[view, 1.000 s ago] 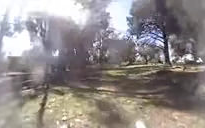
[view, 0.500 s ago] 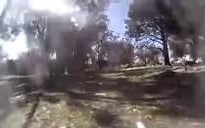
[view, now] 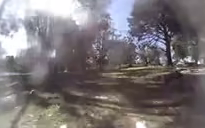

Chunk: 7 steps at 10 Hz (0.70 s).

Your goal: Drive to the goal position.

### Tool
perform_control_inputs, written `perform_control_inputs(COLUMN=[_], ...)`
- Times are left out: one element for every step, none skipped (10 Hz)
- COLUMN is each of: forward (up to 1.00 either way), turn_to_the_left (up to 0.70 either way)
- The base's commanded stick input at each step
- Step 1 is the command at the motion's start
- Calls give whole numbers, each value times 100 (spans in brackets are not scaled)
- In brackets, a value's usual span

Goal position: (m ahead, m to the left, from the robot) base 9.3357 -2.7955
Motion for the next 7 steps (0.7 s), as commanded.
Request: perform_control_inputs(forward=[70,70,70,70,70,70,70], turn_to_the_left=[-27,0,0,0,0,0,0])
